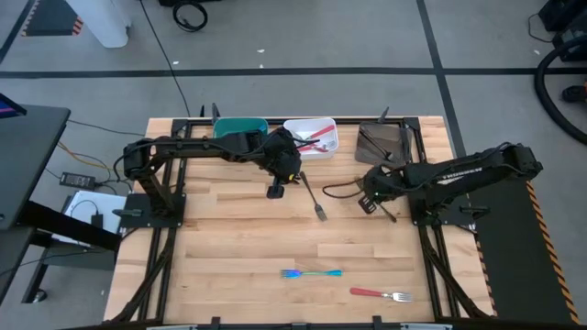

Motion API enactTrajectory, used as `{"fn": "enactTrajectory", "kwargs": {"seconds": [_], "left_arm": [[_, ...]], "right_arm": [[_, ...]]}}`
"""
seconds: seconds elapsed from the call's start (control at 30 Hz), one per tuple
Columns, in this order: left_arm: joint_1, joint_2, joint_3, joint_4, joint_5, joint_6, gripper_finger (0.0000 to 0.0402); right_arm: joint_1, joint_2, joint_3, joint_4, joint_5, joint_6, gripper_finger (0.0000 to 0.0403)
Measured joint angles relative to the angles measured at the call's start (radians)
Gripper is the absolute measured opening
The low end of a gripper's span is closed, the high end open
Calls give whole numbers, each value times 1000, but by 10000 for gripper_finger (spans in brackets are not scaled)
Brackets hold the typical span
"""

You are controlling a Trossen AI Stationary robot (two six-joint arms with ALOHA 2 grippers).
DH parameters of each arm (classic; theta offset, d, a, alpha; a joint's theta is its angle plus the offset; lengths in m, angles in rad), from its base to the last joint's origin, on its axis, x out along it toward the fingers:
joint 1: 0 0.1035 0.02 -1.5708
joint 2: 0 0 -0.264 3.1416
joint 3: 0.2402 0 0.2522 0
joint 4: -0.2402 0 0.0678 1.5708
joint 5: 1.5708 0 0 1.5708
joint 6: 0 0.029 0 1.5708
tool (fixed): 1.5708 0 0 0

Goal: Sort silverware by color (type)
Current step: Put the black fork into the black bin

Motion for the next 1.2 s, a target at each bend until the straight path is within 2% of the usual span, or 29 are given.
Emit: {"fn": "enactTrajectory", "kwargs": {"seconds": [0.07, 0.17, 0.27, 0.37, 0.57, 0.73, 0.9, 1.2], "left_arm": [[0, 0, 0, 1, 0, 0, 64], [0, 0, 0, 1, 0, 0, 64], [0, 0, 0, 1, 0, 0, 64], [0, 0, 0, 1, 0, -1, 64], [0, 0, 0, 0, 0, -1, 64], [0, 0, 0, -29, 0, 3, 64], [0, 0, 0, -37, 0, 7, 64], [0, 0, 0, -36, 0, 8, 64]], "right_arm": [[-28, 0, 50, -40, 64, -60, 11], [-87, -1, 123, -81, 214, -173, 11], [-169, -2, 181, -66, 386, -303, 11], [-279, -3, 201, -14, 481, -435, 12], [-501, 12, 167, 110, 468, -629, 12], [-615, 20, 66, 267, 457, -772, 19], [-656, 20, 8, 420, 398, -878, 44], [-656, 19, 6, 429, 373, -940, 94]]}}
